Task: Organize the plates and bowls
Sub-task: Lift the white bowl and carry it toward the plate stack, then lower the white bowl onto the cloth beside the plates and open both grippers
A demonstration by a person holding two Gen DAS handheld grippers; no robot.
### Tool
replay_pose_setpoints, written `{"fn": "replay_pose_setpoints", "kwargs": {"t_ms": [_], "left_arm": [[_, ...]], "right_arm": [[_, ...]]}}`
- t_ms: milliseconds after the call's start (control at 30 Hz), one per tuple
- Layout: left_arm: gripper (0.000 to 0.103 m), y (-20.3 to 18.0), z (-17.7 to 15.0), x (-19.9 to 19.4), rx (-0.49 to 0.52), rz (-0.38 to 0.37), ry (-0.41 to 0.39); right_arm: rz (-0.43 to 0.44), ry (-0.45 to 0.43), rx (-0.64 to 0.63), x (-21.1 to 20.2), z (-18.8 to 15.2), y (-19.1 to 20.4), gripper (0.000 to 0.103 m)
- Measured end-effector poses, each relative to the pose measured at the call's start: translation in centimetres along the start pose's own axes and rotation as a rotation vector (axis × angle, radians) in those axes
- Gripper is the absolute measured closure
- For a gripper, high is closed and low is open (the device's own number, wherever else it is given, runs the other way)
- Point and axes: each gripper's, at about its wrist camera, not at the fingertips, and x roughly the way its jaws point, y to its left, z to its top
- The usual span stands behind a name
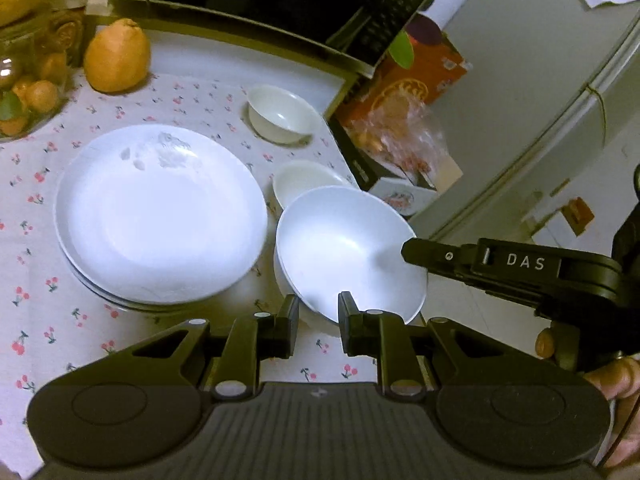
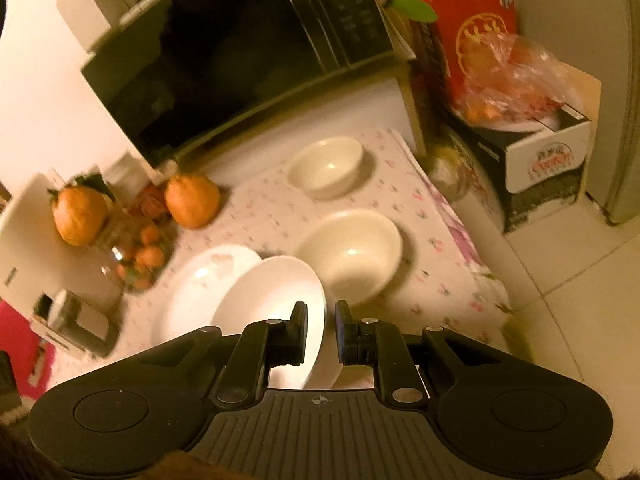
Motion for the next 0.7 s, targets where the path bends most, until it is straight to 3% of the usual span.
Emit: {"fn": "replay_pose_setpoints", "kwargs": {"t_ms": [367, 700], "left_arm": [[0.084, -0.6, -1.3, 2.1, 0.032, 0.015, 0.081], [0.084, -0.6, -1.6, 2.6, 0.037, 0.021, 0.107]], "right_arm": [[-0.038, 0.116, 0.057, 1.4, -0.6, -2.7, 0.088], [-0.063, 0.188, 0.073, 2.6, -1.1, -3.4, 0.086]]}}
